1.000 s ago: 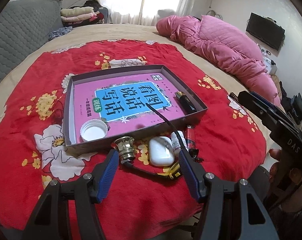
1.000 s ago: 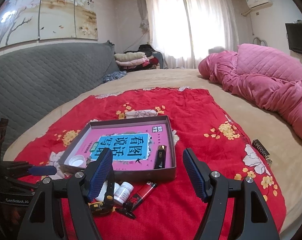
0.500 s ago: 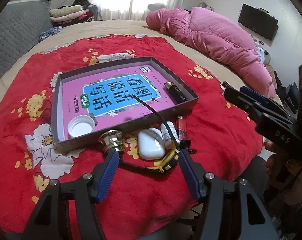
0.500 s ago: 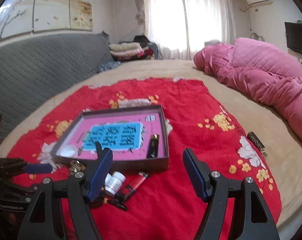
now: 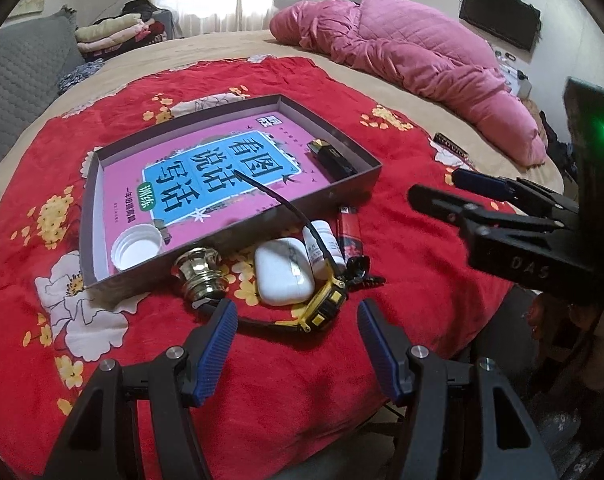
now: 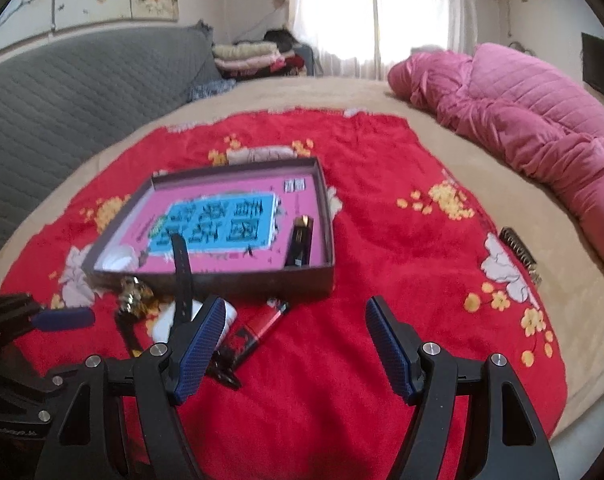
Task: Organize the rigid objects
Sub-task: 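Move the left gripper toward the black-and-yellow watch while the right gripper approaches the black clip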
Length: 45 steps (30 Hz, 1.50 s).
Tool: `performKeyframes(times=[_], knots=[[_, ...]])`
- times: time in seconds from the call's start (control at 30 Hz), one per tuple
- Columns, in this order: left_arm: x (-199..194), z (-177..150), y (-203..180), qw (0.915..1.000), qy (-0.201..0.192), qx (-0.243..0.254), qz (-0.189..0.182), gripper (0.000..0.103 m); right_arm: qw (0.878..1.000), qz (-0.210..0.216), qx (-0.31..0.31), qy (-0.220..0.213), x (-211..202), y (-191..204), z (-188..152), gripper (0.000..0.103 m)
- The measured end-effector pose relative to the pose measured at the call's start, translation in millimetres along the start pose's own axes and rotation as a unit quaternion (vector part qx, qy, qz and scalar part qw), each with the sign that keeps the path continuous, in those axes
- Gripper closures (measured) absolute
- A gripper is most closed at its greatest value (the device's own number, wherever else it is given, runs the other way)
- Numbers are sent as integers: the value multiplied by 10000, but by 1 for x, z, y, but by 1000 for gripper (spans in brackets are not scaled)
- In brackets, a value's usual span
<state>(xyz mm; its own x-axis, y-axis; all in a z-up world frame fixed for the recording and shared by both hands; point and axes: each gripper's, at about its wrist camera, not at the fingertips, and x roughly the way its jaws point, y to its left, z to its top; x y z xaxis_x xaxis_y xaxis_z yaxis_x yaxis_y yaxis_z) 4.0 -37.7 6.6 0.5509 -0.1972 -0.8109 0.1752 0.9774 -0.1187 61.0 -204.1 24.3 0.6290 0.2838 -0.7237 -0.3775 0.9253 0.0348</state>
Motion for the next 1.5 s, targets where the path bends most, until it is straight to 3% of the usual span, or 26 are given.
performKeyframes(times=[0.3, 0.7, 0.97, 1.27, 1.37, 1.5], knots=[[12, -3, -13, 9993, 117, 358, 78, 41, 9983, 116, 0, 574, 23, -1, -12, 29], [25, -1, -15, 9987, 158, 483, 21, 42, 9962, 139, 81, 859, 33, -3, -18, 29], [36, 2, -19, 9972, 226, 703, -76, 59, 9939, 262, 16, 1074, 43, 2, -22, 29], [48, -1, -25, 9949, 362, 943, -62, 61, 9928, 415, -17, 1125, 45, 4, -24, 29], [51, -1, -21, 9954, 366, 882, -53, 71, 9921, 533, -74, 1134, 46, 7, -24, 29], [52, 0, -11, 9970, 372, 628, -265, 74, 9906, 679, -323, 1147, 46, 15, -25, 29]])
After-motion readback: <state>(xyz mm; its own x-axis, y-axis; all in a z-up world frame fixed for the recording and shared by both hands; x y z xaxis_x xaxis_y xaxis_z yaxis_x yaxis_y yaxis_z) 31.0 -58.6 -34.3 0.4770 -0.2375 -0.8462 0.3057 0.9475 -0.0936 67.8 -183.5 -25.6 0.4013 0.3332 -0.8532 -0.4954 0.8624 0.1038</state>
